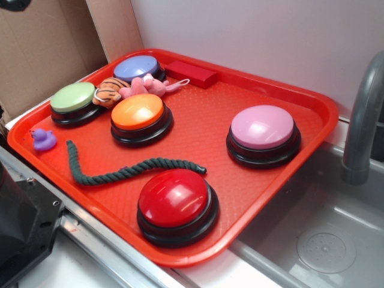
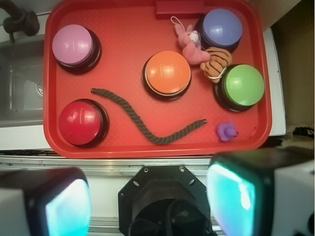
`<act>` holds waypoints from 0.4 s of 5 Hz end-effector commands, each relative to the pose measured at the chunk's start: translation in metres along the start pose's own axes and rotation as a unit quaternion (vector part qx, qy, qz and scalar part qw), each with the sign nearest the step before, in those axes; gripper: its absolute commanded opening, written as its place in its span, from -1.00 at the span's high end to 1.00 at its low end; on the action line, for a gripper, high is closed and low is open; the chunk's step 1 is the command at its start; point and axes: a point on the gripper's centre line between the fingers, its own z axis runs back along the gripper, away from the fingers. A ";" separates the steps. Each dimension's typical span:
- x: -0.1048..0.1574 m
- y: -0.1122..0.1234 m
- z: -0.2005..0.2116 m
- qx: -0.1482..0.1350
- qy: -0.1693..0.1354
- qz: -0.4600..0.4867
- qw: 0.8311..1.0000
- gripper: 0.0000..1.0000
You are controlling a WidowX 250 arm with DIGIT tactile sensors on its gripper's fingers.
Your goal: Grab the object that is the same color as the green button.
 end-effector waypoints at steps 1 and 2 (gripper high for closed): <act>0.000 0.000 0.000 0.000 0.000 0.000 1.000 -1.00; 0.012 -0.005 -0.024 0.002 -0.019 -0.065 0.998 -1.00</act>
